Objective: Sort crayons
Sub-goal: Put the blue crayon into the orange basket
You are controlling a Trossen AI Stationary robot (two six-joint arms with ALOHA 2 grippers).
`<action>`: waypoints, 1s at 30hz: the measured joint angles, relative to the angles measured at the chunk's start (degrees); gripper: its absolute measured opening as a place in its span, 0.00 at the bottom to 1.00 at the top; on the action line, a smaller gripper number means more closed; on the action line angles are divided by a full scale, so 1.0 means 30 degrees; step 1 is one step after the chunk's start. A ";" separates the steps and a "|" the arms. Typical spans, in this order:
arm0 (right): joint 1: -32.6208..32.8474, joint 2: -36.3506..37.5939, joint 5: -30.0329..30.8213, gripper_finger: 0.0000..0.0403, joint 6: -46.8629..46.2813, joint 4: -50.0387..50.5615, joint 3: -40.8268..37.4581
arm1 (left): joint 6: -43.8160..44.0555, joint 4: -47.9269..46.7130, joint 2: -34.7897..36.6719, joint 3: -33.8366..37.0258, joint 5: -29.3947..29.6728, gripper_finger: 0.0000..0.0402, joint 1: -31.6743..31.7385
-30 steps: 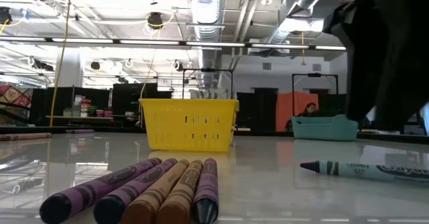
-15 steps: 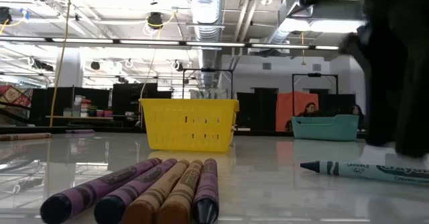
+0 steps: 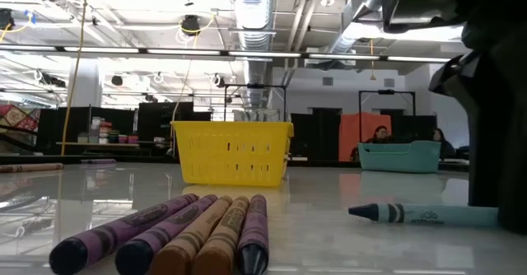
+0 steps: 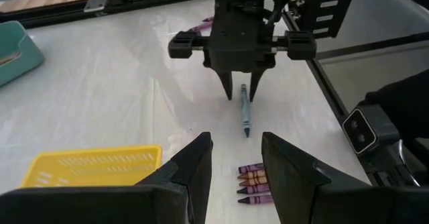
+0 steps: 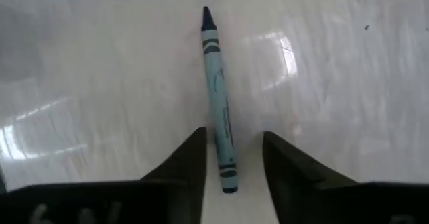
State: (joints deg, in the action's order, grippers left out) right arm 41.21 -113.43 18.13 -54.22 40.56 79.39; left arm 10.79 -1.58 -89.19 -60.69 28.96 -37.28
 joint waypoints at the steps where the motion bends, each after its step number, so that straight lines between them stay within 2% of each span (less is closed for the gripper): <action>1: 0.0000 0.0004 0.0000 0.29 0.0009 -0.0050 -0.0082 | -0.0003 0.0000 0.0000 0.0000 0.0008 0.30 0.0000; 7: -0.0013 0.0029 -0.0266 0.09 0.0579 -0.0354 -0.0447 | -0.0007 0.0000 0.0000 0.0000 0.0026 0.30 0.0007; 10: -0.0015 0.0018 -0.0299 0.02 0.0984 -0.0330 -0.0449 | -0.0013 0.0018 0.0000 0.0000 0.0071 0.30 0.0047; 21: -0.0007 0.0135 -0.0375 0.00 0.1255 -0.0214 -0.0471 | -0.0029 0.0557 0.0000 0.0000 0.0069 0.30 0.0066; 30: 0.0090 0.1396 0.0039 0.00 0.1585 0.0741 -0.0595 | -0.0164 0.0850 0.0000 -0.0007 0.0065 0.30 0.0073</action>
State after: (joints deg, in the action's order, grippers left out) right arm 41.48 -109.24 18.25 -49.47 42.79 77.60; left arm 10.29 0.96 -89.19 -60.71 29.15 -37.06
